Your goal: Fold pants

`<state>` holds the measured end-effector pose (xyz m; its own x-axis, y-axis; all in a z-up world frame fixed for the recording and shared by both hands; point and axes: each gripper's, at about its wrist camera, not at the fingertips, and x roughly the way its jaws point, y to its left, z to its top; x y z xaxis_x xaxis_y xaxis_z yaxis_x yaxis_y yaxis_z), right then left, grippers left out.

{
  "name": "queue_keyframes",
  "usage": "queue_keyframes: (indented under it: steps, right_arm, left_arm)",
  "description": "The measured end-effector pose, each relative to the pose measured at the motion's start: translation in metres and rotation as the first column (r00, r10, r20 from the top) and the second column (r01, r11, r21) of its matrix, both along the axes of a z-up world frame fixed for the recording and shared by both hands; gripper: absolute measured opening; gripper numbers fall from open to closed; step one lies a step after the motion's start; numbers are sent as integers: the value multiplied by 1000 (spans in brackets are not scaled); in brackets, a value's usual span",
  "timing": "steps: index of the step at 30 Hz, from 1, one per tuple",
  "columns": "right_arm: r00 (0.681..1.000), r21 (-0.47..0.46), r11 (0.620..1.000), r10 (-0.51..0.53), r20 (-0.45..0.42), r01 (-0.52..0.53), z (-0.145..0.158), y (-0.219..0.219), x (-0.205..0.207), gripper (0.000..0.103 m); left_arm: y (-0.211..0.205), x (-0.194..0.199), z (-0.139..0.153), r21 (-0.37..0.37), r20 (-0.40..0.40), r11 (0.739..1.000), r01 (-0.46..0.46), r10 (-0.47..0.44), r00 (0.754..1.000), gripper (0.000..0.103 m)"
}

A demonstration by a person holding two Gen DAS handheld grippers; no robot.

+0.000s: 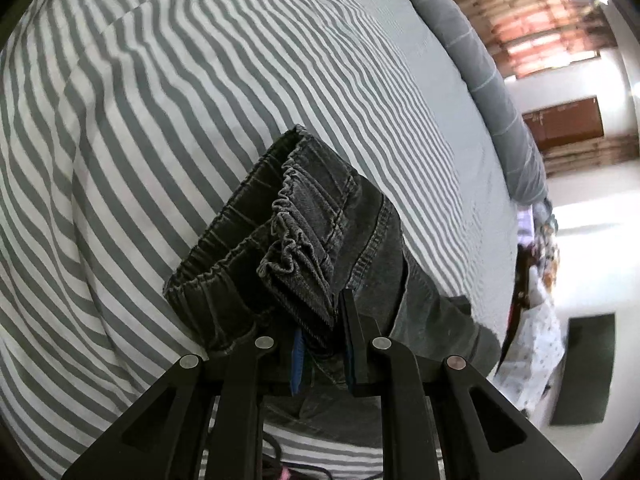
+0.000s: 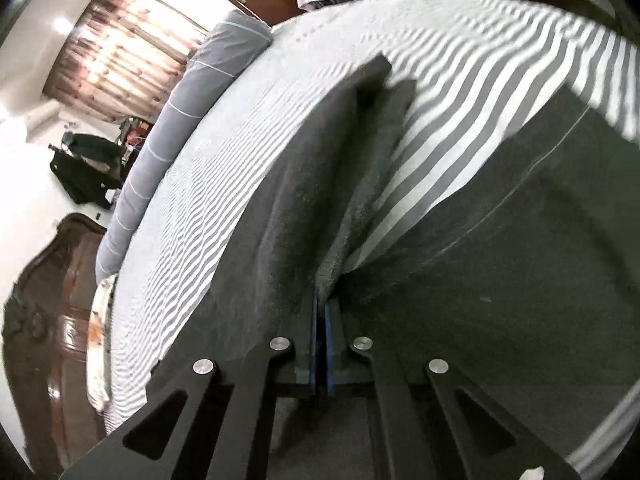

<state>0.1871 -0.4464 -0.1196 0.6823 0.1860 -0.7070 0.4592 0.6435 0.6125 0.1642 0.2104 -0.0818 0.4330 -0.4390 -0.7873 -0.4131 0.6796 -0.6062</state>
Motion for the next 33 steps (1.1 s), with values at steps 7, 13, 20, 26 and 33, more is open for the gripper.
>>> queue_keyframes:
  steps: [7, 13, 20, 26, 33]
  right_arm:
    - [1000, -129, 991, 19, -21, -22, 34, 7, -46, 3]
    - [997, -185, 982, 11, -79, -26, 29, 21, -99, 3]
    - [986, -170, 985, -1, -169, -28, 1, 26, -126, 3]
    - [980, -150, 987, 22, -198, -52, -21, 24, -125, 5]
    - [992, -61, 996, 56, -109, -63, -20, 10, -131, 10]
  left_arm:
    - [-7, 9, 19, 95, 23, 984, 151, -154, 988, 16]
    - [-8, 8, 14, 198, -7, 940, 278, -282, 959, 16]
    - [-1, -13, -15, 211, -78, 925, 315, -305, 949, 16]
    - [-12, -16, -15, 304, -75, 891, 337, -330, 941, 17]
    - [-26, -26, 5, 361, -42, 863, 352, -363, 931, 24]
